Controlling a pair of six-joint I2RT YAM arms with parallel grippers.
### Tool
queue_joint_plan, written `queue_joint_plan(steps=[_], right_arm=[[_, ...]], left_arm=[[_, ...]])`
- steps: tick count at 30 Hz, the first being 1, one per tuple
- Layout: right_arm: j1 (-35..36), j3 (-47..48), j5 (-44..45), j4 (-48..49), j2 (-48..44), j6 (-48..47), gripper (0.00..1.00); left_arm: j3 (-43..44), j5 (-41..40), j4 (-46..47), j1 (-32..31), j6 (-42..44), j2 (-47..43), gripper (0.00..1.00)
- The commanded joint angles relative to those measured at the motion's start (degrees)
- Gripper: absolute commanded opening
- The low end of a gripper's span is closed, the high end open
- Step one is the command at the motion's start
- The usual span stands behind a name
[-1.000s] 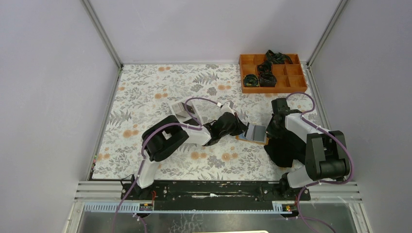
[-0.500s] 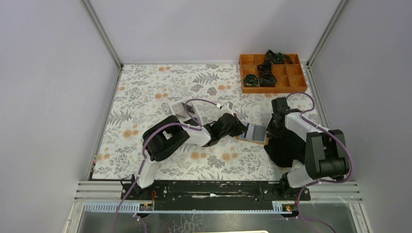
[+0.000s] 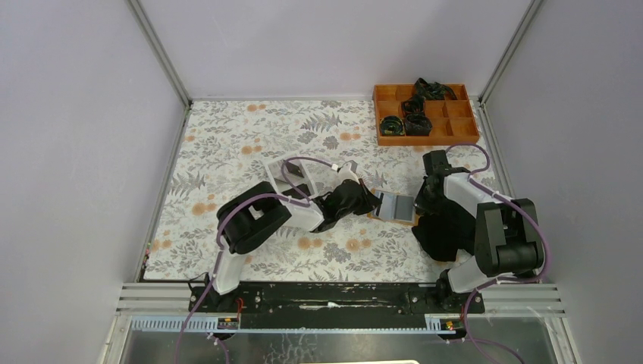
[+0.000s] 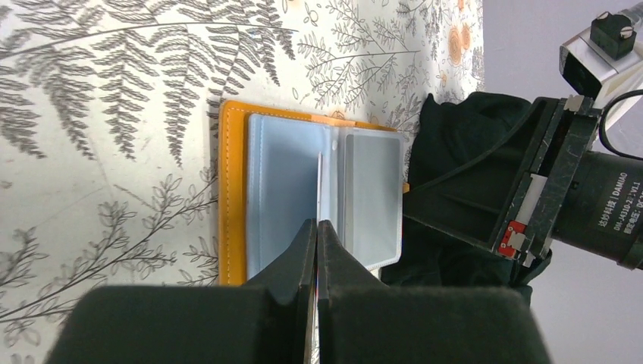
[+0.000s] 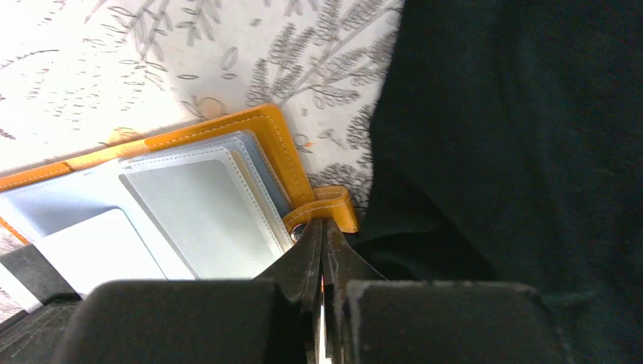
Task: Put the credit cards into the card holder
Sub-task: Adjust the card holder at the center of the board.
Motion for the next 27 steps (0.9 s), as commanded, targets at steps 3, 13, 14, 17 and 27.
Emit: queue_joint_plan(steps=[3, 13, 14, 17, 27], right_arm=[[4.28, -0.20, -1.11, 6.26, 6.69, 2.44, 0.00], [9.91, 3.32, -0.64, 6.08, 10.67, 4.86, 0.00], [10.52, 3.57, -0.65, 6.00, 10.91, 5.07, 0.00], [11.93, 3.98, -0.41, 5.75, 11.40, 5.60, 0.00], [12.83, 3.44, -0.18, 4.94, 10.32, 5.19, 0.00]], left_arm=[[-3.56, -3.31, 2.70, 1.18, 1.17, -4.19, 0.00], [-9.32, -5.33, 4.28, 3.28, 1.28, -9.29, 0.00], [-9.72, -5.48, 4.41, 3.51, 1.28, -9.73, 0.00], [-10.66, -5.57, 5.26, 4.24, 1.28, -10.25, 0.00], [-9.68, -5.10, 8.24, 5.81, 1.52, -8.25, 0.00]])
